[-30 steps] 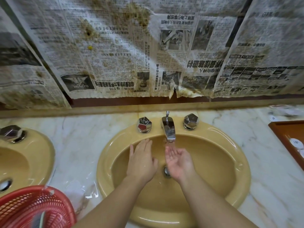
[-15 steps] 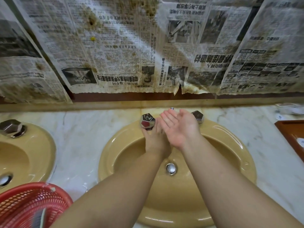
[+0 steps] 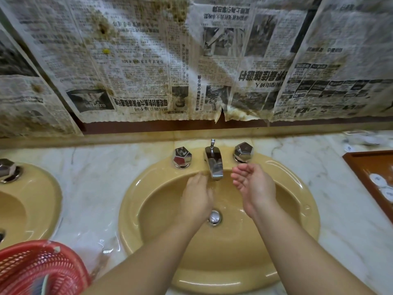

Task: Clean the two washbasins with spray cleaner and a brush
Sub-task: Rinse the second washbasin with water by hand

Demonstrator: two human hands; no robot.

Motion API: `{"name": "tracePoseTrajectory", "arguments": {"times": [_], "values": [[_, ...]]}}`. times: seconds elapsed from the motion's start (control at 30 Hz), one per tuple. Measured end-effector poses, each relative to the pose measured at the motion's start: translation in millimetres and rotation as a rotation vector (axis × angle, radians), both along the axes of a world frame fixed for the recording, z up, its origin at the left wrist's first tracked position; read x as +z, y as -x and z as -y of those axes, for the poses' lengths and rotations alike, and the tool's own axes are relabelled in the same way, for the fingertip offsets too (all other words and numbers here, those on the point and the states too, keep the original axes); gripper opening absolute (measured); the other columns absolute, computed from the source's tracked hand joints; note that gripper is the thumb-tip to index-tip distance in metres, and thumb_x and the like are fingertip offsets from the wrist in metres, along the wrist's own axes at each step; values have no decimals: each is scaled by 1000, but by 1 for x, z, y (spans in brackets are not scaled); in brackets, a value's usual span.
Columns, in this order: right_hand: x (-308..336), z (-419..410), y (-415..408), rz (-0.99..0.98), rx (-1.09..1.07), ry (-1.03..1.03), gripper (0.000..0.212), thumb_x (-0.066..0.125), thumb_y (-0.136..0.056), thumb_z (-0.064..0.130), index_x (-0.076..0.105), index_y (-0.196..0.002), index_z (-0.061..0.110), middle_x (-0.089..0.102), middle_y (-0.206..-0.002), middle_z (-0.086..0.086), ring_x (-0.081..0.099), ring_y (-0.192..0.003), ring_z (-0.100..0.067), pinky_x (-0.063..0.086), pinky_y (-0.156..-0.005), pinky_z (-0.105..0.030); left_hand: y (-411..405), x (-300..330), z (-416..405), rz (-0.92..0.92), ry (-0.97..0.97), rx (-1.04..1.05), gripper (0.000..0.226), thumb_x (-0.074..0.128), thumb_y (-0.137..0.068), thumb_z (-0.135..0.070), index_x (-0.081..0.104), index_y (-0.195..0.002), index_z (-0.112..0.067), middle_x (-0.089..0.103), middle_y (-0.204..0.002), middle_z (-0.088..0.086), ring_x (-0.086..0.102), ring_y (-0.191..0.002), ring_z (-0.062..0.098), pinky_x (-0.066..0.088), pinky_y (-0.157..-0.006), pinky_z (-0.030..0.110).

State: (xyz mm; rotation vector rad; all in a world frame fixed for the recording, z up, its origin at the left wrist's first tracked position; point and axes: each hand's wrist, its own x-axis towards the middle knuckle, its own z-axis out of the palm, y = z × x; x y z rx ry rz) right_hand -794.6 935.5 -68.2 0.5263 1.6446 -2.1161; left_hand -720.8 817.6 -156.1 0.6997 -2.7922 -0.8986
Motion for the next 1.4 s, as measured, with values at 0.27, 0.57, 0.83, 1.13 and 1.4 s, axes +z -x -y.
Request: {"name": "tracePoseTrajectory", "arguments": {"times": [0.27,0.57,0.83,1.13,1.4], "values": [[-45,-20,13,-512,506,-866,35,57,-97,11,69,-128,17,69,-131,-2,62,-121,-20,43,-97,-25,25,37,-32,-216,-2024,751,38,39,-107,-17,65,-106,10,72,-94,23,70,-98,33,56,-95,37],[-60,-6,6,-817,806,-1227,63,58,-94,33,37,-154,26,36,-160,9,24,-150,-11,20,-121,-47,4,47,-6,-331,-1956,1021,26,36,-101,-7,57,-85,-8,60,-66,5,56,-63,14,49,-62,24],[-71,33,52,-885,1034,-1364,95,61,-88,42,5,-163,26,-1,-171,1,-6,-156,-15,1,-115,-72,80,127,-11,-306,-1620,623,32,35,-105,-7,62,-96,7,69,-102,24,69,-88,29,59,-87,34],[-76,27,41,-866,1002,-1432,106,65,-89,32,-11,-162,17,-16,-170,4,-9,-157,-13,-3,-118,-71,27,48,2,-380,-1159,871,25,46,-95,-10,66,-81,-5,68,-68,6,62,-65,20,50,-63,31],[-97,-8,21,-1011,913,-1191,79,52,-95,18,12,-164,22,0,-170,10,-5,-156,-8,-3,-127,-50,26,28,-9,-206,-1798,642,30,46,-105,-16,63,-119,5,71,-109,20,69,-100,29,56,-91,42]]}}
